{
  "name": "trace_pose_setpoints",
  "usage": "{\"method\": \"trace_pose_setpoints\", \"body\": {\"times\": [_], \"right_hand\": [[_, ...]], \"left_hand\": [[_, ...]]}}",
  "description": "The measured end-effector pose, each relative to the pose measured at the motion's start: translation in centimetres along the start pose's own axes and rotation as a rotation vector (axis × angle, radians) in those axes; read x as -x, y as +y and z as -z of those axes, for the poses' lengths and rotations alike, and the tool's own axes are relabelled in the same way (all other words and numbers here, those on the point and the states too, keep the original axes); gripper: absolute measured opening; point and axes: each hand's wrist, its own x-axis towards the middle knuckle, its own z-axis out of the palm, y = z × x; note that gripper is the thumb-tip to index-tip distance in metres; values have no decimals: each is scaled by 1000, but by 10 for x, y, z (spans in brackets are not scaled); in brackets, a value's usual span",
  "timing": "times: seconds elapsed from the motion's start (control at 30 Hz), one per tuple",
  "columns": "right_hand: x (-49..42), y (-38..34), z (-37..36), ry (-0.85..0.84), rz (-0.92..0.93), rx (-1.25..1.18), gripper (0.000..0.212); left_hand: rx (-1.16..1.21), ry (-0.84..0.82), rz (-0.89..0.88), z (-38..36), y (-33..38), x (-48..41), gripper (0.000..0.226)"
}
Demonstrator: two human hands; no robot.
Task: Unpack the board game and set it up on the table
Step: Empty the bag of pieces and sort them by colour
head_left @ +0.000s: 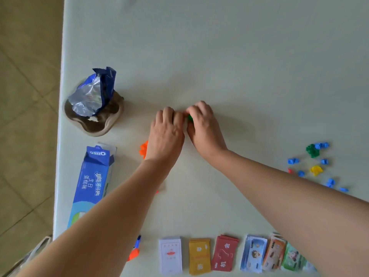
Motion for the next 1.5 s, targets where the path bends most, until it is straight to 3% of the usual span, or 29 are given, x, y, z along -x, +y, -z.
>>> {"method": "trace_pose_setpoints", "body": {"times": [0.4, 0.53, 0.67, 1.0, 1.5], "right_hand": [[15, 9, 13, -71, 55, 10, 44], [21, 14, 22, -57, -21, 103, 62], [26, 22, 28, -56, -173, 76, 75], [12, -2, 11, -135, -189, -103, 51], [-6, -46, -14, -204, -89, -164, 47]], "left_hand": [[62, -9, 32, 8, -4, 6, 35], [55, -44, 111, 17, -7, 7, 59], [200, -37, 215, 24, -10, 10, 68], [370, -56, 275, 21, -8, 1, 43], [462, 17, 350, 35, -52, 6, 30]]}}
